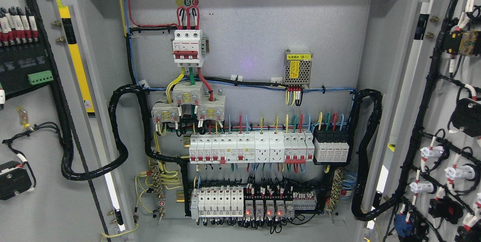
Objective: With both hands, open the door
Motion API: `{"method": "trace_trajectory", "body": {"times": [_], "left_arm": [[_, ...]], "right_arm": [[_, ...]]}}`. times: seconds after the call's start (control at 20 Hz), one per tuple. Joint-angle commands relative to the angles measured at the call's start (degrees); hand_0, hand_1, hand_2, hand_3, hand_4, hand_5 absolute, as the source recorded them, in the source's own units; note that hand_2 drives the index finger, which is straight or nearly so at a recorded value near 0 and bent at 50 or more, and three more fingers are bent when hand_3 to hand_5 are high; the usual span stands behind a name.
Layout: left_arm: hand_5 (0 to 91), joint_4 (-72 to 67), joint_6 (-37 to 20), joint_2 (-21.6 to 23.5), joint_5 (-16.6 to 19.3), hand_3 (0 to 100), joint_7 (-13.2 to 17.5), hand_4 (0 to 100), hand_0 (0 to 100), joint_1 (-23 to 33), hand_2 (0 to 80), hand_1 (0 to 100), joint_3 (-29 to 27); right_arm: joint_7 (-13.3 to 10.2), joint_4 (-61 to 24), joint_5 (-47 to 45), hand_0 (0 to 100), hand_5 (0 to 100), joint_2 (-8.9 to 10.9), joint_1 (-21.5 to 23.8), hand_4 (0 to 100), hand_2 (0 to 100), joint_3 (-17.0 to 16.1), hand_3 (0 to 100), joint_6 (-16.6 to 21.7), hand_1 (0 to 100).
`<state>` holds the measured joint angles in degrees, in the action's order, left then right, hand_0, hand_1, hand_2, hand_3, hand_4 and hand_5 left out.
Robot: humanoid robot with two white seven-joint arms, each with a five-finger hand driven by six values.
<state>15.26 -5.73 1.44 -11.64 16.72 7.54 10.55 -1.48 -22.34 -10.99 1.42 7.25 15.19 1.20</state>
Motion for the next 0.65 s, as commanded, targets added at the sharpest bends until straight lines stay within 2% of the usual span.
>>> {"method": "trace_trajectory", "body": {"times": [0.0,0.15,0.3,0.6], "left_arm": [[0.0,-10.07,0.19,-0.12,1.62,0,-2.30,0,12,-0.16,0.0,56,0.70],[0.0,-10.07,0.19,0.40,1.53,0,-4.49,0,12,-0.68,0.0,56,0.44],[0.0,-10.07,0.19,0.93,1.44,0,-6.87,0,12,-1.21,0.0,56,-2.80],[0.0,-9.99,0.02,1.02,1.53,0,-6.88,0,12,-1.39,0.0,56,-3.43]], "right_arm": [[-0.45,13.37,4.57,0,0,-1.15,-3.20,0,4,-0.60,0,-1.02,50],[-0.45,14.42,4.57,0,0,-1.24,-3.29,0,4,-0.60,0,-1.20,50],[-0.36,15.39,4.57,0,0,-1.24,-3.47,0,4,-0.78,0,-1.28,50],[-0.36,15.31,4.13,0,0,-2.03,-3.56,0,4,-1.48,0,-1.28,50]]}}
